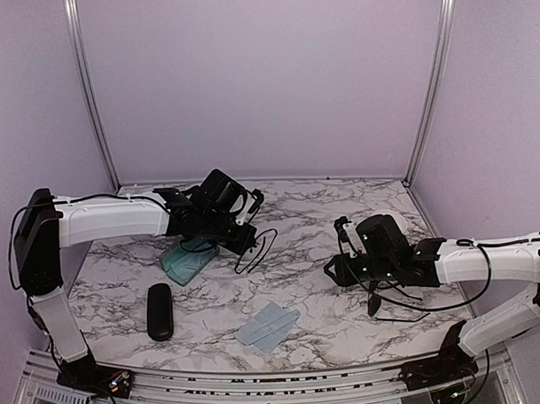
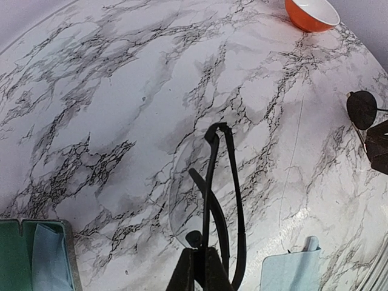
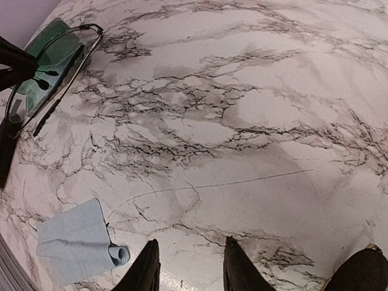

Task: Organize the sunglasses
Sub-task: Adjust the right temple of the sunglasses.

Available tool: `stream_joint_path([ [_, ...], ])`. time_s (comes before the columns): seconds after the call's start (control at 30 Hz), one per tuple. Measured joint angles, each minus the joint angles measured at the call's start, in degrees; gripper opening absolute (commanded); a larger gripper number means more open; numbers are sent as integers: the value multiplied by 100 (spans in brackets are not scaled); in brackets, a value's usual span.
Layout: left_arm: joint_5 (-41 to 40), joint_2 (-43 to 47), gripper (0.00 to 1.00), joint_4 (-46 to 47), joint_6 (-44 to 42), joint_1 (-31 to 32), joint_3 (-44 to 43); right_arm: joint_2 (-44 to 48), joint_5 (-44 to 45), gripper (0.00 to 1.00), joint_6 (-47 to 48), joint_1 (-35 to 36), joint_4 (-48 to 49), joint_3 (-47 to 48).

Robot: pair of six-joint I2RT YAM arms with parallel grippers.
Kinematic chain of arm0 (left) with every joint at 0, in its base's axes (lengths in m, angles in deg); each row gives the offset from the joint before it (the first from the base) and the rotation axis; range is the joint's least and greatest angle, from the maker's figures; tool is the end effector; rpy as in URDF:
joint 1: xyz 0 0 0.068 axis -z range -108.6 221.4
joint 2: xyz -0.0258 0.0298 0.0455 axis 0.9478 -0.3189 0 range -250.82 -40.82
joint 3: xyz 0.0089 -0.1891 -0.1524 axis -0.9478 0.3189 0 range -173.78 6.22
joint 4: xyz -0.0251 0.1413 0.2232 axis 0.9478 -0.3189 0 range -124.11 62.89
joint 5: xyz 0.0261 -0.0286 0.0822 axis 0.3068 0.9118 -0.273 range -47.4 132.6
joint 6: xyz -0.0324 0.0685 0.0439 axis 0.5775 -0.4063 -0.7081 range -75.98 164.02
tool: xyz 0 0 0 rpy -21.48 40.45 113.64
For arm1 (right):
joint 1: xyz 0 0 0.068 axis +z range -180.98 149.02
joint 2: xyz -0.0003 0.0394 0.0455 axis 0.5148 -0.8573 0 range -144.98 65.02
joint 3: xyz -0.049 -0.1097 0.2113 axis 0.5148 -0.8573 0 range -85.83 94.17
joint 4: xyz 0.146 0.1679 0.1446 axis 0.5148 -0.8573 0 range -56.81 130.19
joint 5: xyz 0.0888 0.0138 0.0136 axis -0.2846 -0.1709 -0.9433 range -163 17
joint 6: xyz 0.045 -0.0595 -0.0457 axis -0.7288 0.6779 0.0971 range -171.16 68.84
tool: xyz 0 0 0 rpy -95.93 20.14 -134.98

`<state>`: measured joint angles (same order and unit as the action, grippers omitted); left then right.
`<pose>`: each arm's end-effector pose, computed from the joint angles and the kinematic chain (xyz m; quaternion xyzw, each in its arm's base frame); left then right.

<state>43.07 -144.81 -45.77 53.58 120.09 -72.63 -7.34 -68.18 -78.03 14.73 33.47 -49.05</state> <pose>0.2880 -0.3283 0.1832 0.3095 0.8662 -0.1942 0.3410 0.2133 0.2093 0.1376 -0.1328 0.9043 0.2080 0.3483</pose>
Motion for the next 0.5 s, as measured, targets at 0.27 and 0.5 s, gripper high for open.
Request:
stream_joint_path([
  [0.27,232,201,4,-20,216,2,46,-350,-315,34,-81,39,422,83],
  [0.5,461,275,4,-4,658,138,46,-1279,-424,23,-256,275,713,743],
])
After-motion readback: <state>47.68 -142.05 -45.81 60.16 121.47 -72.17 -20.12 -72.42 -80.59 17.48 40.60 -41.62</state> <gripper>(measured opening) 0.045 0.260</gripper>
